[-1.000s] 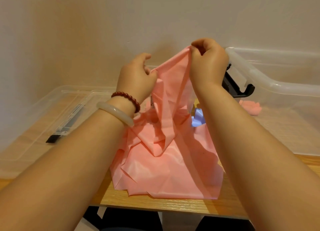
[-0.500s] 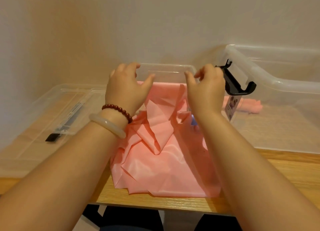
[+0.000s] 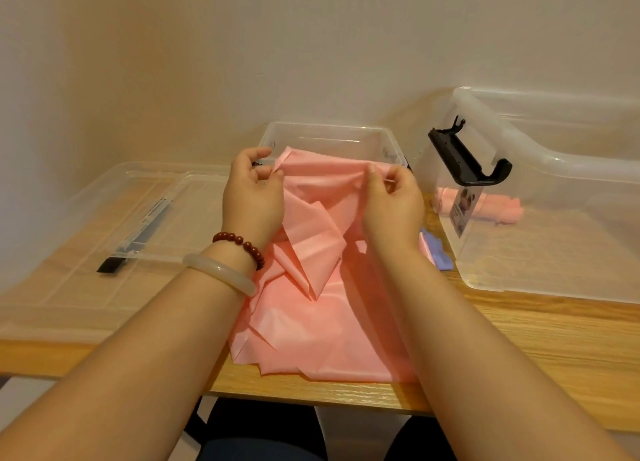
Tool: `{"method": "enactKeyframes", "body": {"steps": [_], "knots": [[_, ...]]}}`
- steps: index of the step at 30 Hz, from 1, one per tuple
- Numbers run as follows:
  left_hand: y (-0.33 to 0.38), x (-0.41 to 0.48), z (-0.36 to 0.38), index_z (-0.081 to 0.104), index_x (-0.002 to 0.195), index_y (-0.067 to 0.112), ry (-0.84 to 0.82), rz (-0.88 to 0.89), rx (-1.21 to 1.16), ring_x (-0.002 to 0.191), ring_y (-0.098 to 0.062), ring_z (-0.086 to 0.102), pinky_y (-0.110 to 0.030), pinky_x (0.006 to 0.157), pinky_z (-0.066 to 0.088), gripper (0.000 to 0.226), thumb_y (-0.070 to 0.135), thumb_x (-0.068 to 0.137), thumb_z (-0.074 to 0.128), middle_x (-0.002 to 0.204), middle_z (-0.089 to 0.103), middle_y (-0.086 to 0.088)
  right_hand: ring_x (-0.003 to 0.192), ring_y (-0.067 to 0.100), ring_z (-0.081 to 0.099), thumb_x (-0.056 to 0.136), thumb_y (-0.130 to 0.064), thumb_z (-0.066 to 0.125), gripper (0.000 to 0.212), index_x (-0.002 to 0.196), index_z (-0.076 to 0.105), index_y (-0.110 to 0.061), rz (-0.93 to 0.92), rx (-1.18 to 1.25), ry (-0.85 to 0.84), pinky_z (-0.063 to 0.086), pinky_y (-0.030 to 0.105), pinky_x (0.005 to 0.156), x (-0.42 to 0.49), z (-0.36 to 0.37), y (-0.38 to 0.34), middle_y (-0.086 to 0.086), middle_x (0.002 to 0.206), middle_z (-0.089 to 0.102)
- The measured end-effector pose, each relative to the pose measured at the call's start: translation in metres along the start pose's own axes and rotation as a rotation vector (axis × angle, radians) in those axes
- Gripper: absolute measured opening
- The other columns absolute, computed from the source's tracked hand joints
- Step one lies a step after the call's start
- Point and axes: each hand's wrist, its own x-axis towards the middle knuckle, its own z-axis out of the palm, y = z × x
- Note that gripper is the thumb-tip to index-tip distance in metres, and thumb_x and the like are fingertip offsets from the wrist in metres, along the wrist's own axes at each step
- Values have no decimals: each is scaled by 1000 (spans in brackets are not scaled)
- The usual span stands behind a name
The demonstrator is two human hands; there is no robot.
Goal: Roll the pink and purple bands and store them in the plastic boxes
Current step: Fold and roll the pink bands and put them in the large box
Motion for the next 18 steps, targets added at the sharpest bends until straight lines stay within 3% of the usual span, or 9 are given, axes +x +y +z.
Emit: {"method": "enactKeyframes", "body": {"steps": [2,4,6,7,9,11,14,16,18], "knots": [[-1,1,-2,56,109,29,-13,-90,-149,72,-15,59,-38,73,52,20,15,95,55,80,63,6,76,15,58,98,-29,55,18,81,52,-26,-61,49,16,46,30,68,0,-4,-7,-9,76,59],[1,4,-5,59,107,34,-28,-172,-201,75,-17,60,-43,72,56,16,28,92,58,96,67,-2,78,11,58,99,-28,55,15,84,54,-25,-81,51,24,45,27,68,6,-5,-15,-11,78,58],[3,4,-7,57,118,33,-104,-206,-193,69,-15,60,-35,58,54,31,38,89,63,107,67,-9,77,8,57,100,-27,52,11,90,58,-25,-66,33,-24,45,22,67,17,-3,-25,-11,82,60],[5,3,-7,53,125,31,-152,-192,-188,63,-13,59,-30,53,51,37,34,90,64,97,68,-6,79,9,59,99,-25,52,9,98,61,-23,-43,39,-62,46,21,70,23,-1,-29,-8,88,64],[13,3,-7,44,133,30,-177,-118,-171,59,-11,60,-27,54,51,47,18,92,63,77,68,3,86,15,59,91,-13,50,34,122,61,-21,3,86,-110,48,28,74,33,2,-40,0,108,67],[21,12,-6,42,136,29,-87,-42,-139,72,-14,65,-33,72,56,50,16,92,61,82,69,3,89,15,56,86,-2,43,57,138,51,-24,12,52,-122,46,29,76,41,1,-51,0,118,60],[35,33,-1,48,136,25,-11,68,29,83,-16,65,-36,92,52,43,20,93,57,80,65,5,93,14,55,89,3,36,60,141,47,-25,-67,-108,-119,48,25,81,52,-1,-59,-6,103,52],[42,42,3,49,136,22,-58,129,192,74,-9,59,-29,85,52,40,19,96,51,74,58,9,85,15,56,91,2,37,51,134,52,-21,-77,-179,-108,46,24,69,61,1,-59,-5,92,53],[45,49,6,46,140,22,-119,150,347,71,-9,55,-24,72,48,42,18,98,44,85,62,3,84,18,57,95,-3,42,41,131,52,-19,-88,-321,-158,41,26,65,69,6,-58,-1,97,59]]}}
